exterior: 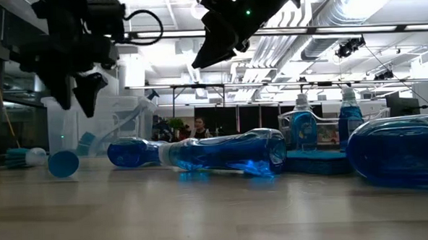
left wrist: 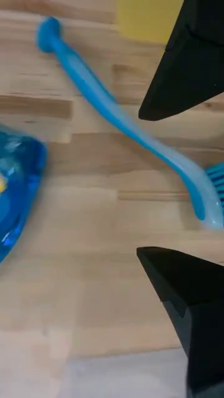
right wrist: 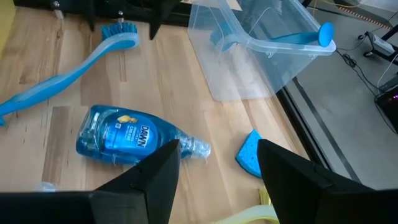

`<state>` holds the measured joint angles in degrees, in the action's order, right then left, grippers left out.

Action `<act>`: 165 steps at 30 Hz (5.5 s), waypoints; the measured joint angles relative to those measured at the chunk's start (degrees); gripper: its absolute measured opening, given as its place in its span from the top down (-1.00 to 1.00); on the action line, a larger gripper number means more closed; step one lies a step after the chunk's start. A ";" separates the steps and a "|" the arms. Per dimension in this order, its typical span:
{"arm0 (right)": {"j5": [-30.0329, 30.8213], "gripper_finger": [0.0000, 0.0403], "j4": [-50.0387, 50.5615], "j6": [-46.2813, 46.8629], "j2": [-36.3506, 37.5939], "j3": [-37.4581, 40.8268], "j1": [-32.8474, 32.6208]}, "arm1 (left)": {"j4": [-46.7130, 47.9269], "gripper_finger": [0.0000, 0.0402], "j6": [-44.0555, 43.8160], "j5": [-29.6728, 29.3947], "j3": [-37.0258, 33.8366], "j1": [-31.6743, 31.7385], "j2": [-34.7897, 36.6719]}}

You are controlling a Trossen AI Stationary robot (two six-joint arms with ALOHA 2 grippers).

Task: Pick & Place Kitchen Sink Supplies
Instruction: Put the blue dish brush into the white transparent bin

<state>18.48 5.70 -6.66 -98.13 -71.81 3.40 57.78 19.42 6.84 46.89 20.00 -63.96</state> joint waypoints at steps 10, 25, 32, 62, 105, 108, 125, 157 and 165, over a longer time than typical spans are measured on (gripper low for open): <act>0.00 -0.03 2.36 -1.07 0.00 0.00 0.00 | 0.30 -0.70 -0.17 -9.35 -0.02 -14.49 -10.18; -0.04 -0.04 2.33 -1.09 0.00 0.00 -0.02 | -0.85 -0.44 -3.43 -11.60 -0.04 -23.98 -19.85; -0.33 -0.04 2.33 -1.01 0.00 0.00 -0.02 | -3.75 -0.39 -3.70 -11.77 -0.04 -24.55 -23.45; -0.23 -0.04 2.49 -0.81 0.00 0.00 -0.02 | -1.94 0.67 -7.89 -12.01 -0.07 -24.53 -26.72; 11.17 -0.03 12.84 4.76 0.00 0.00 -0.02 | 6.20 0.78 -12.19 -33.68 10.51 -24.50 1.18; 10.75 -0.03 11.99 4.96 0.00 0.00 0.00 | 2.34 0.78 -11.96 -39.45 10.51 -24.51 7.08; 9.62 -0.03 9.44 4.68 0.00 0.00 0.00 | -15.02 0.78 -5.75 -57.88 10.51 -8.61 16.79; 8.13 -0.04 9.46 3.90 0.00 0.00 0.00 | -16.43 0.78 -10.67 -26.64 10.47 34.00 -8.50; 7.98 -0.04 9.48 4.07 0.00 0.00 0.00 | -13.71 0.78 -14.01 -25.08 10.47 34.00 -10.32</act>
<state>26.46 15.18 -2.59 -98.13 -71.81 3.40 44.07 5.41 -18.24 57.36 54.00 -74.28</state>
